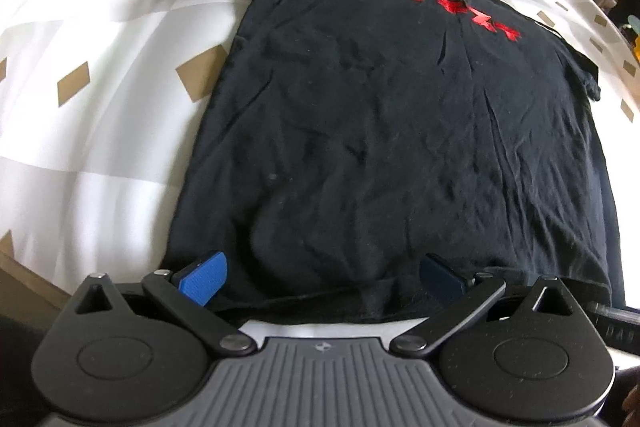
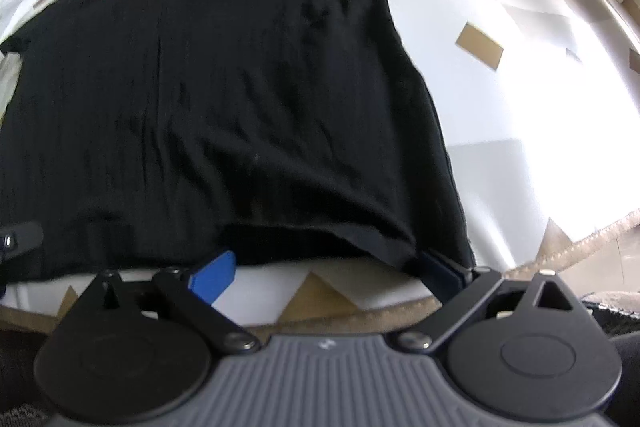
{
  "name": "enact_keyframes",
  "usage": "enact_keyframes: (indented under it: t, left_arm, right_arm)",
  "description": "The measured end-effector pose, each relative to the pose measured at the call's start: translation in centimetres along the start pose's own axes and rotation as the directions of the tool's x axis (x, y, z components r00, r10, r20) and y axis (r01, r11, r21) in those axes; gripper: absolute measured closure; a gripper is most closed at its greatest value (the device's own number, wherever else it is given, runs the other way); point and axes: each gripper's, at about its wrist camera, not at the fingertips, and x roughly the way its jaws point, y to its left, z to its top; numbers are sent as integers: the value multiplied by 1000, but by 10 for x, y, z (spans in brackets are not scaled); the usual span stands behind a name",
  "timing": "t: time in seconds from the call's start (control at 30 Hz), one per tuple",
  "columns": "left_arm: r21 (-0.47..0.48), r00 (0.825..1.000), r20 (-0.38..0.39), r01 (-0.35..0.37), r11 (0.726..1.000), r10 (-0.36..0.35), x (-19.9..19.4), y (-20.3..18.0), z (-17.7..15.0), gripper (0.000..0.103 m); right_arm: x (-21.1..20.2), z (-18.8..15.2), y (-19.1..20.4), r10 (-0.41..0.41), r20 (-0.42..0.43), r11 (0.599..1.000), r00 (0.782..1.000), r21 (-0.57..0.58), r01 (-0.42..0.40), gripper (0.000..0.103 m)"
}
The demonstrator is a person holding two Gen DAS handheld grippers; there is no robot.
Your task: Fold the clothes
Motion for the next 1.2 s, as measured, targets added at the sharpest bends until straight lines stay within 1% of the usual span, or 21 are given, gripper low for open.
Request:
enact_keyframes:
  t: [0.13, 0.2, 0.3, 0.4, 0.57, 0.63, 0.77, 0.83, 0.87, 0.9, 1.0, 1.07, 1.2]
  left_arm:
    - [10, 1000, -5, -9, 1000, 9, 5, -4, 0, 0]
    - [45, 1000, -9, -24, 999, 25, 5, -9, -3, 0]
    - [106, 999, -18, -45, 993, 47, 6, -16, -8, 0]
    - [133, 999, -29, -39, 990, 43, 6, -19, -12, 0]
    - [163, 998, -52, -26, 986, 35, 4, -20, -18, 0]
    - [178, 998, -56, -29, 984, 40, 4, -21, -19, 0]
    - [191, 997, -56, -34, 981, 46, 4, -22, -21, 0]
    - [185, 998, -57, -30, 982, 42, 3, -21, -21, 0]
    - [168, 998, -58, -22, 986, 33, 2, -19, -20, 0]
    - [141, 998, -57, -11, 990, 20, 1, -16, -18, 0]
    - [37, 999, -40, 23, 999, -21, -3, -4, -13, 0]
    - [-6, 999, -25, 26, 1000, -26, -4, 1, -11, 0]
    - [-15, 1000, -4, 14, 1000, -14, -1, -1, -9, 0]
  right_arm:
    - [-2, 0, -1, 4, -7, 1000, 1000, 15, -4, 6]
    - [-8, 2, -4, 19, 36, 999, 999, 43, -21, 6]
    - [-18, 7, -9, 80, 114, 991, 990, 94, -91, 6]
    - [-16, 13, -7, 100, 135, 988, 986, 106, -115, 6]
    - [-4, 20, -1, 101, 131, 985, 986, 124, -118, 6]
    - [-2, 23, 6, 93, 143, 989, 985, 103, -108, 6]
    - [3, 22, 23, 42, 141, 999, 989, 13, -45, 5]
    - [3, 19, 31, 32, 139, 999, 990, -40, -26, 5]
    - [3, 19, 32, 44, 122, 998, 992, -49, -39, 5]
    - [2, 17, 31, 57, 106, 997, 993, -49, -52, 5]
    - [-1, 13, 31, 64, 80, 995, 995, -87, -57, 4]
    - [1, 11, 31, 63, 68, 993, 996, -104, -56, 4]
    - [0, 7, 34, 63, 42, 991, 997, -121, -58, 4]
